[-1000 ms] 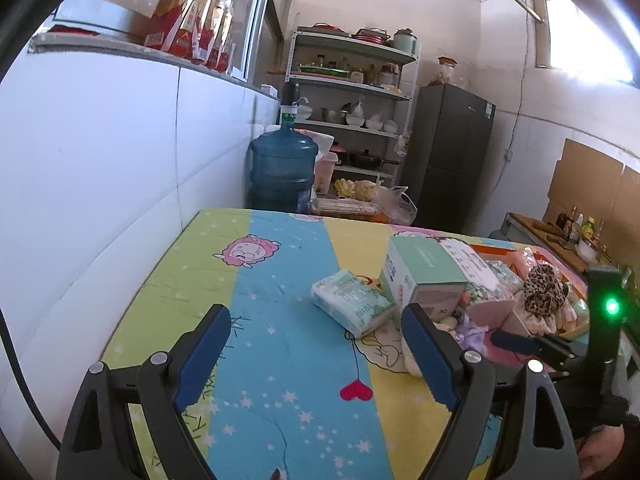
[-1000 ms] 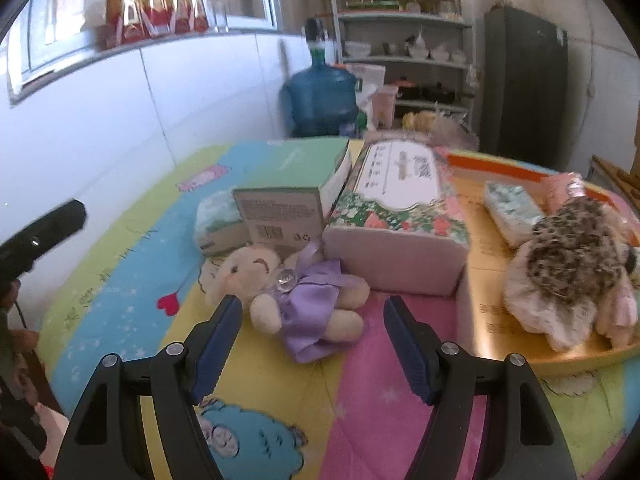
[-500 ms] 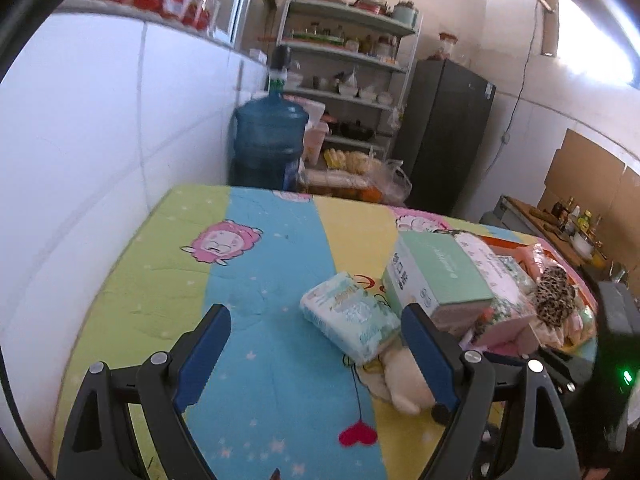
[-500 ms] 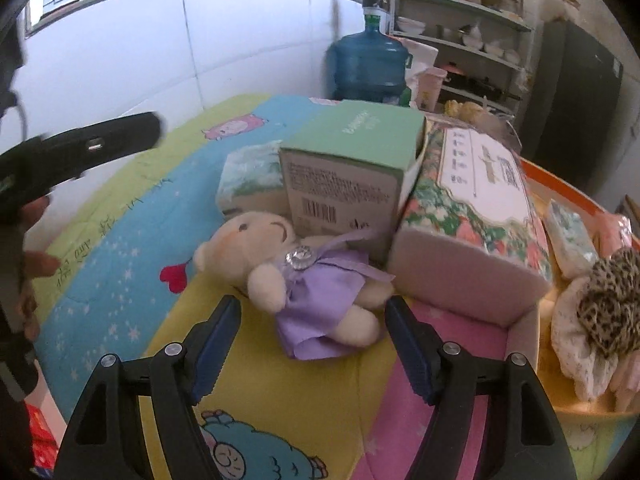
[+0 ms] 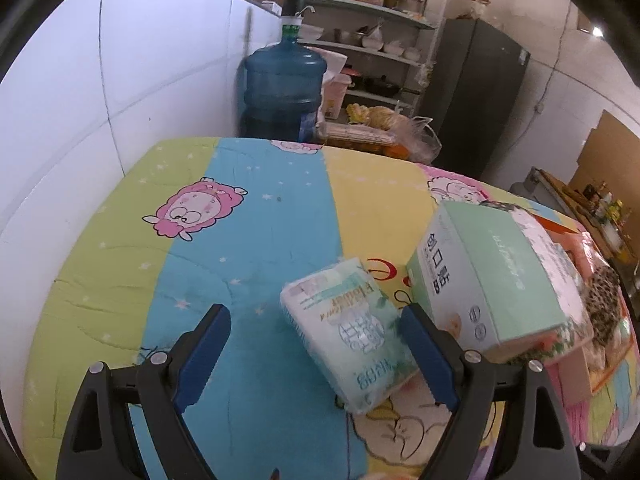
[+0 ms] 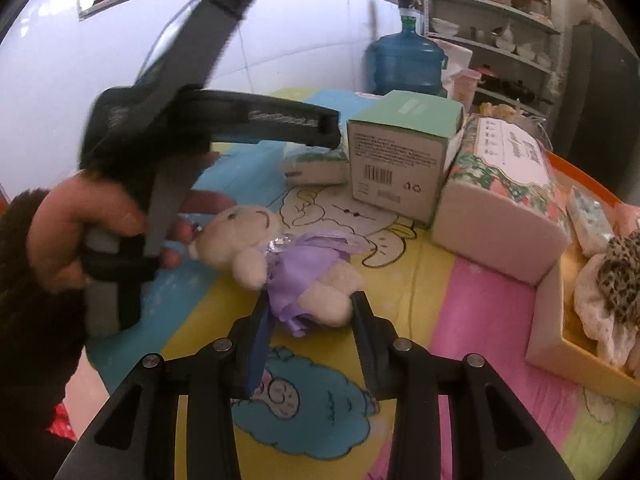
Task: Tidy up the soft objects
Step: 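Move the left gripper to the white wipes pack while the right moves to the purple-dressed teddy bear, then grasp the wipes pack with the left gripper while the right grasps the teddy bear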
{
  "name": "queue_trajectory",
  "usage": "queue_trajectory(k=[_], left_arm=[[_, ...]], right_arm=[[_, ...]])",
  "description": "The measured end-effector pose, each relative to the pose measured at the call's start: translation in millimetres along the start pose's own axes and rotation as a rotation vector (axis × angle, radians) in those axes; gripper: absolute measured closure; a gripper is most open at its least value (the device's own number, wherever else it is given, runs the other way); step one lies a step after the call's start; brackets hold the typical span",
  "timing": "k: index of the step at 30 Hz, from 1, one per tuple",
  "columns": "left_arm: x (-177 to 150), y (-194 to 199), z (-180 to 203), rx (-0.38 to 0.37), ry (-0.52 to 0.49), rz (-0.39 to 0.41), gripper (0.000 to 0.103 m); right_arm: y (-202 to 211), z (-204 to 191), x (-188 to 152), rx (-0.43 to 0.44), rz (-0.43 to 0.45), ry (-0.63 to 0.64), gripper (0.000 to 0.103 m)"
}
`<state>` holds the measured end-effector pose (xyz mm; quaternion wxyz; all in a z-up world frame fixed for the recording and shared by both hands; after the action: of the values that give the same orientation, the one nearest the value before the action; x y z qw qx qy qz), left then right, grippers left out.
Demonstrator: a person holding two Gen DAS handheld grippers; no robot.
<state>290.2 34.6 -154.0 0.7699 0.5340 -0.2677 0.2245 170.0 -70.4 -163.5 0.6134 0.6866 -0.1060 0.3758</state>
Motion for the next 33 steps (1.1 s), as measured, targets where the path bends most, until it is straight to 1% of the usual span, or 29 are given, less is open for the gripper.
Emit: queue_trajectory(k=[2,4,6,7,8,9,10,11,12,15,17,20,21,22,23,26,29,30,31,32,33], left_arm=[[1.9,-7.8,1.6,0.014,0.004,-0.027,0.016],[0.3,-13.6,1.8,0.010,0.010,-0.050,0.016],[-0.6,-14.2,0.3,0.003,0.020,-0.049,0.014],[-1.3,-14.2,-0.9,-0.007,0.026,-0.044,0.014],[-2.5,-13.9,-2.0,-0.023,0.034,-0.040,0.017],[-4.2,-12.9,-2.1,-0.067,0.045,-0.034,0.028],[-5.4,-10.4,-1.1,-0.104,0.051,-0.027,0.036],[-6.7,-6.9,-0.2,-0.131,0.058,-0.021,0.049],[-7.8,-2.7,0.6,-0.136,0.059,-0.014,0.055],[-11.7,14.2,2.1,-0.103,0.028,0.027,0.062],[-14.2,25.1,2.4,-0.096,0.021,0.048,0.064],[-16.4,46.0,4.1,-0.064,-0.011,0.097,0.064],[-16.3,51.7,5.1,-0.058,-0.020,0.110,0.065],[-16.9,59.2,7.2,-0.055,-0.029,0.127,0.065],[-17.5,66.7,9.8,-0.057,-0.036,0.142,0.066],[-18.7,83.9,16.3,-0.066,-0.046,0.171,0.067],[-21.4,98.5,20.1,-0.085,-0.045,0.190,0.067],[-22.8,102.9,21.1,-0.089,-0.044,0.195,0.067],[-23.8,105.5,21.8,-0.091,-0.044,0.198,0.067],[-26.1,109.6,21.9,-0.093,-0.045,0.203,0.067],[-26.5,111.0,22.7,-0.094,-0.044,0.207,0.067]], right_arm=[[0.8,6.1,-0.5,0.012,0.000,-0.022,0.064],[1.0,10.6,-1.5,0.020,0.000,-0.033,0.064],[2.9,12.7,-2.8,0.022,0.000,-0.033,0.064],[3.7,13.6,-3.6,0.026,0.000,-0.035,0.066],[5.4,14.3,-5.0,0.031,0.000,-0.039,0.066],[6.8,15.5,-5.8,0.036,0.001,-0.042,0.066],[8.4,16.4,-7.2,0.036,0.004,-0.044,0.067],[10.8,18.1,-9.7,0.036,0.007,-0.046,0.068],[12.9,19.1,-10.9,0.035,0.013,-0.050,0.070],[14.8,22.9,-8.3,0.040,0.023,-0.060,0.073],[18.7,23.7,-8.7,0.044,0.035,-0.067,0.074],[24.1,23.0,-6.7,0.044,0.050,-0.079,0.077],[26.5,22.6,-6.9,0.042,0.055,-0.082,0.079],[28.8,23.0,-6.6,0.044,0.061,-0.086,0.086],[31.4,23.5,-6.4,0.046,0.067,-0.092,0.088],[35.9,23.5,-8.9,0.031,0.064,-0.083,0.088],[39.7,18.2,-17.9,0.056,0.035,-0.041,0.081],[41.7,15.0,-22.9,0.060,0.022,-0.011,0.060],[44.3,12.0,-29.0,0.057,0.007,0.023,0.032],[47.7,10.3,-33.8,0.055,0.002,0.044,0.022],[52.9,10.2,-38.3,0.061,0.002,0.061,0.021]])
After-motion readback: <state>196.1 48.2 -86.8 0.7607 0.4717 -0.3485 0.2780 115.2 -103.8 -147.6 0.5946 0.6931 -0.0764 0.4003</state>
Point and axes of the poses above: each gripper's, at about its wrist camera, not at the fingertips, and y roughly against the way its jaws point, z to its right, x to its top, the point moved 7 cm from there along -y, roughly the way its jaws point, and after that the axes turned 11 degrees about -x, right-handed, at the moved point
